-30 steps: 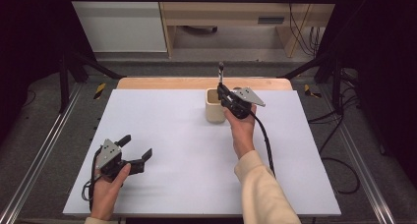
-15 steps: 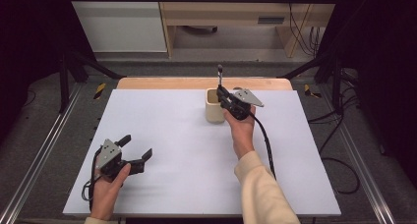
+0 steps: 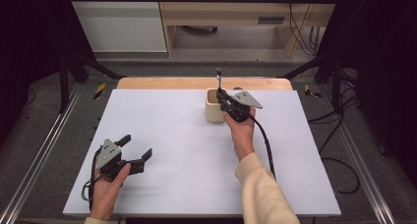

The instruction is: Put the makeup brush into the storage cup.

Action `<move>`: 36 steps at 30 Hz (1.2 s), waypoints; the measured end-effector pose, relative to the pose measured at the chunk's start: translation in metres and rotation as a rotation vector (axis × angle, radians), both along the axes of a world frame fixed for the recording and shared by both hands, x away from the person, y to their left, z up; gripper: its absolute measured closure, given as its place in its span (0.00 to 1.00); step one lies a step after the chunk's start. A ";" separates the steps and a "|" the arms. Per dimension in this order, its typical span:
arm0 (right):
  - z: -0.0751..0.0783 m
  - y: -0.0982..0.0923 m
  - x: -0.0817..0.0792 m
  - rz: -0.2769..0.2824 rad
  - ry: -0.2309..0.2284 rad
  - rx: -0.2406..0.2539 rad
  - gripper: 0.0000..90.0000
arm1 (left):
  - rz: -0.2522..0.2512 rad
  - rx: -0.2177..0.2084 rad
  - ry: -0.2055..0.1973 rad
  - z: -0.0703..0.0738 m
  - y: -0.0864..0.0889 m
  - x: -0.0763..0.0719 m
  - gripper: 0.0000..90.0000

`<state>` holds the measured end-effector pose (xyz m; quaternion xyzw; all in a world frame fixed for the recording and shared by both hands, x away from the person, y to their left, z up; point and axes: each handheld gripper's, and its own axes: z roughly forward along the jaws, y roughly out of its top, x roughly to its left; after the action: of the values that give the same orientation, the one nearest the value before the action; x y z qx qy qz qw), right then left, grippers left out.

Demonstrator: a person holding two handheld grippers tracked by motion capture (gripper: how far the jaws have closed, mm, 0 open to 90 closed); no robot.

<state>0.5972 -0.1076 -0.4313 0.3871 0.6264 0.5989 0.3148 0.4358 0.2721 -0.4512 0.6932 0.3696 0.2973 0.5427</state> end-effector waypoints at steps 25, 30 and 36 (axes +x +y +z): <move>0.013 -0.009 -0.026 0.014 0.019 -0.032 0.52 | -0.002 0.006 -0.003 0.001 -0.002 -0.001 0.06; 0.015 -0.011 -0.028 0.015 0.022 -0.045 0.49 | 0.001 0.004 -0.004 0.001 -0.001 0.000 0.06; 0.018 -0.012 -0.029 0.008 0.031 -0.040 0.43 | 0.006 -0.002 -0.004 0.001 0.000 0.000 0.06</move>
<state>0.5686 -0.1199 -0.4134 0.3875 0.6447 0.5813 0.3103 0.4354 0.2723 -0.4505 0.6909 0.3709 0.2997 0.5434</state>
